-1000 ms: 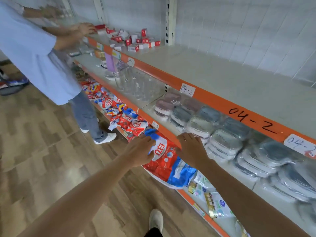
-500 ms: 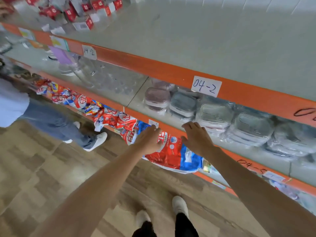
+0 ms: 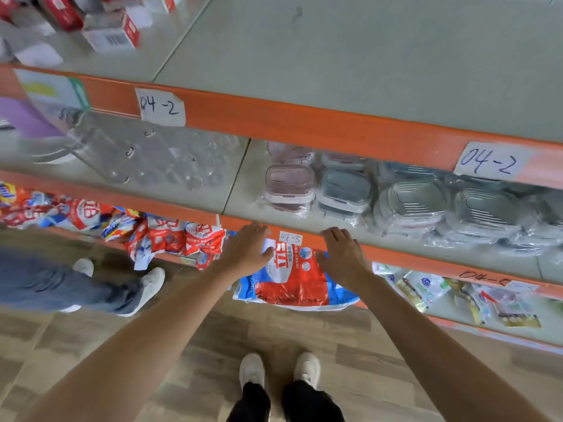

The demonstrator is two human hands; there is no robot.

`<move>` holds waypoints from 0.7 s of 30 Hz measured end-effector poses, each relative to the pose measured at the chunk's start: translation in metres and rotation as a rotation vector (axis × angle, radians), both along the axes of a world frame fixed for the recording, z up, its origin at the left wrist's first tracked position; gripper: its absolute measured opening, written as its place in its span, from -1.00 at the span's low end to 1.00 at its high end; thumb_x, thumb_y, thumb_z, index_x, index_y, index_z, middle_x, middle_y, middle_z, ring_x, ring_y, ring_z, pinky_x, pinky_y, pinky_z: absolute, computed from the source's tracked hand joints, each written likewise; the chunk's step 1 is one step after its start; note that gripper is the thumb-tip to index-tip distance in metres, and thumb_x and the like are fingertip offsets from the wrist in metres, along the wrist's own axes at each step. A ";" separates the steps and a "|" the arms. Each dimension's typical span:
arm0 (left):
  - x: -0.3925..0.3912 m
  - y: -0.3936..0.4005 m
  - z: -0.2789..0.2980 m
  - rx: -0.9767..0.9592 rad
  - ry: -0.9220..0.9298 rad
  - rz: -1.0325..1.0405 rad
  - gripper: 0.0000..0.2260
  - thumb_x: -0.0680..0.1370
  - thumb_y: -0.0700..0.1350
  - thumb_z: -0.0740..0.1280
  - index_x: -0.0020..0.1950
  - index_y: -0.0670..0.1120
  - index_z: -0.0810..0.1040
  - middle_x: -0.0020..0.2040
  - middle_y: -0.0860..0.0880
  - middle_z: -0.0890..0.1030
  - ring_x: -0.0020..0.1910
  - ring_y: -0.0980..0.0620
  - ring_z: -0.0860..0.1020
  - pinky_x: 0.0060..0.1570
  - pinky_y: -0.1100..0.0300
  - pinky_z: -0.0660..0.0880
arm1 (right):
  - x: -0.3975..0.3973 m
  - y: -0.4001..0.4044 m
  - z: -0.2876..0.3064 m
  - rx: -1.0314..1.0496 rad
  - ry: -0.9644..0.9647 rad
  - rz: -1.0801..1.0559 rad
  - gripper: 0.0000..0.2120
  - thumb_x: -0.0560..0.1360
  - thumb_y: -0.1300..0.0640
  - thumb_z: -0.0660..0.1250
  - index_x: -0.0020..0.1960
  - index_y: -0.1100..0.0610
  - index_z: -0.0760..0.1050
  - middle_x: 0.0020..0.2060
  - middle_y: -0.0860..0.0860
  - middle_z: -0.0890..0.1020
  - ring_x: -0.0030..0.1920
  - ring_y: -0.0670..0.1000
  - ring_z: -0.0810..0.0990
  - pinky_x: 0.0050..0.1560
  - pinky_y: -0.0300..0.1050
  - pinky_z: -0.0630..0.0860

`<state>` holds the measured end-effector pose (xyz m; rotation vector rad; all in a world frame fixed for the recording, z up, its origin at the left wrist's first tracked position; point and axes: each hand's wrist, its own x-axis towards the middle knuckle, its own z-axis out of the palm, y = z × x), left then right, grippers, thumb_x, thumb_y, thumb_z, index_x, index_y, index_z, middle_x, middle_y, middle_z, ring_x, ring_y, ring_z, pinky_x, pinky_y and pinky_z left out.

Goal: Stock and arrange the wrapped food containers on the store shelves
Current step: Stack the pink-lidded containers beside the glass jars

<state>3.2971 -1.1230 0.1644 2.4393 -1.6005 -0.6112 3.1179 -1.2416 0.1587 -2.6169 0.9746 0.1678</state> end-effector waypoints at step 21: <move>0.059 -0.141 -0.117 -1.128 -0.388 -0.090 -0.65 0.46 0.11 0.29 0.01 -0.13 0.65 0.00 -0.02 0.62 -0.05 -0.09 0.54 -0.01 0.03 0.46 | 0.091 -0.102 -0.123 -0.982 -0.538 -0.293 -0.66 0.48 -0.08 0.13 0.03 0.14 0.49 -0.06 0.06 0.54 -0.09 0.14 0.46 -0.05 0.02 0.27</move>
